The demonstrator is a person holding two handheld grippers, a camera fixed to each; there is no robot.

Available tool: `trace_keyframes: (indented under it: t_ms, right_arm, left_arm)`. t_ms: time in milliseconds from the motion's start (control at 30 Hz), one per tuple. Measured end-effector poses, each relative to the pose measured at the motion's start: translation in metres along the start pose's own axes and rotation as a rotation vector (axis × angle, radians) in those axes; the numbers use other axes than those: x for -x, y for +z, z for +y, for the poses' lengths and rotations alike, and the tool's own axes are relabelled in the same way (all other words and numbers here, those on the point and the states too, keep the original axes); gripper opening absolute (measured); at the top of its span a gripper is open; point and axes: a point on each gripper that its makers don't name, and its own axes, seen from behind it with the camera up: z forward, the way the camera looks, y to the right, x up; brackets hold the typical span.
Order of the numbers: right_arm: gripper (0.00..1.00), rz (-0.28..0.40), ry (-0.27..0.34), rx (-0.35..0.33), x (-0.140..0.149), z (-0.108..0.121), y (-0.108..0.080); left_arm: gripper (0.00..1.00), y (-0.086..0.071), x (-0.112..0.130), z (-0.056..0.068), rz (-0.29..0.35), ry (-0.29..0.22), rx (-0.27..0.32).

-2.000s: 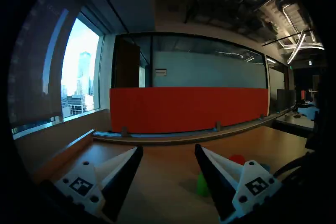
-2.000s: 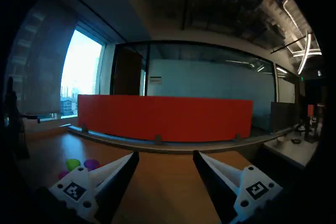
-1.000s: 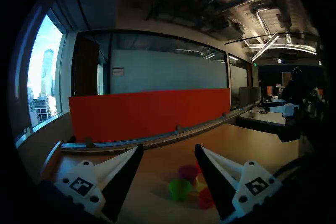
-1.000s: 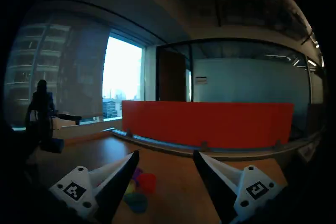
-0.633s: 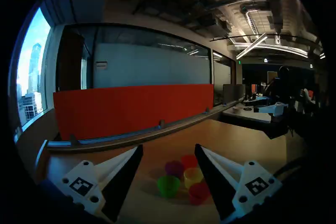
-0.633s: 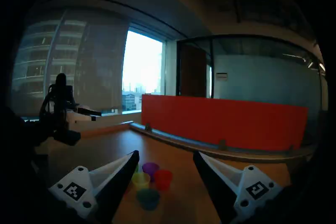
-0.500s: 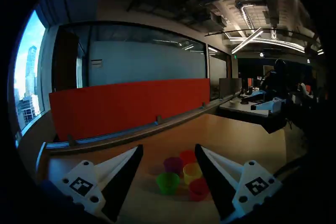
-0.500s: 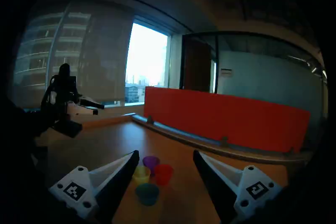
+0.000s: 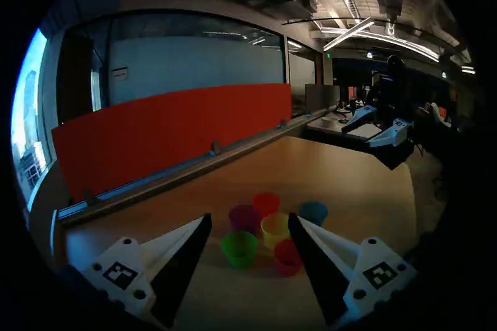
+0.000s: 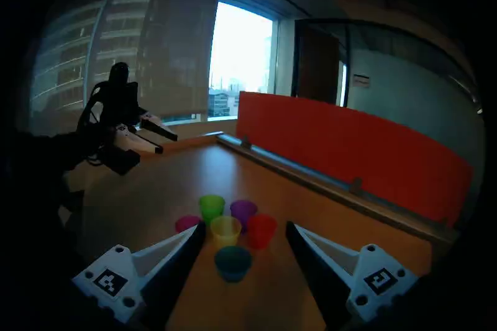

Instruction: Pour water

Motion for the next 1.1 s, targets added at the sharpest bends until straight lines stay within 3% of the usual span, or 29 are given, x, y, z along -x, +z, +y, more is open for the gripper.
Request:
trace_keyframes:
  t_ms: [367, 667, 1100]
  right_arm:
    - [0.99, -0.046, -0.008, -0.046, 0.006, -0.005, 0.006]
    - [0.99, -0.115, -0.027, -0.081, 0.028, -0.015, 0.013]
    - [0.99, -0.176, 0.020, -0.098, 0.072, -0.013, 0.037]
  left_arm:
    - [0.91, 0.008, 0.016, 0.004, -0.062, 0.023, 0.047]
    - [0.91, 0.016, 0.038, 0.007, -0.118, 0.048, 0.083]
    - [0.91, 0.036, 0.078, 0.006, -0.206, 0.057, 0.114]
